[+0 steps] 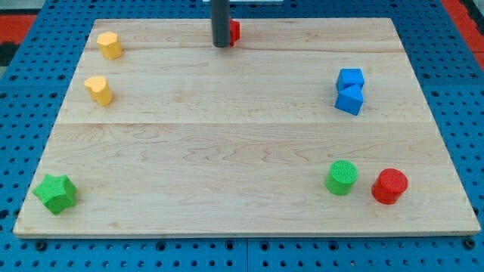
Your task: Place the red star parallel to the left of blue blocks
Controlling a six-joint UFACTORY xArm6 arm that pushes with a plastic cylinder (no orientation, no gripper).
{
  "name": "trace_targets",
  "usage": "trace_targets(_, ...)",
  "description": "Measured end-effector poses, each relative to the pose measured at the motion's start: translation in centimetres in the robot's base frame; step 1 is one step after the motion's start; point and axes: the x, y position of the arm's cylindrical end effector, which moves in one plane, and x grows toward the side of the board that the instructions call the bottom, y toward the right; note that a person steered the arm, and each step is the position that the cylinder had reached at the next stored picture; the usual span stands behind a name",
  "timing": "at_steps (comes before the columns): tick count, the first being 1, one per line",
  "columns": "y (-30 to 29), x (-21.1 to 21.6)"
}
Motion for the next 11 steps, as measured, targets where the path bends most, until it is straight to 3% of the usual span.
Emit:
trace_targets(1, -6.6, 0.0)
trace_targets(2, -2.6, -5.2)
trace_targets(3, 4.4, -4.2)
trace_targets(4, 7.8, 5.8)
trace_targets(5, 12.9, 9.2)
trace_targets(6, 5.6, 8.4)
trace_targets(7, 6.9, 5.0)
trace_targets(8, 12.0, 1.8)
trace_targets(10, 14.3, 8.8)
trace_targets(11, 8.3, 5.6)
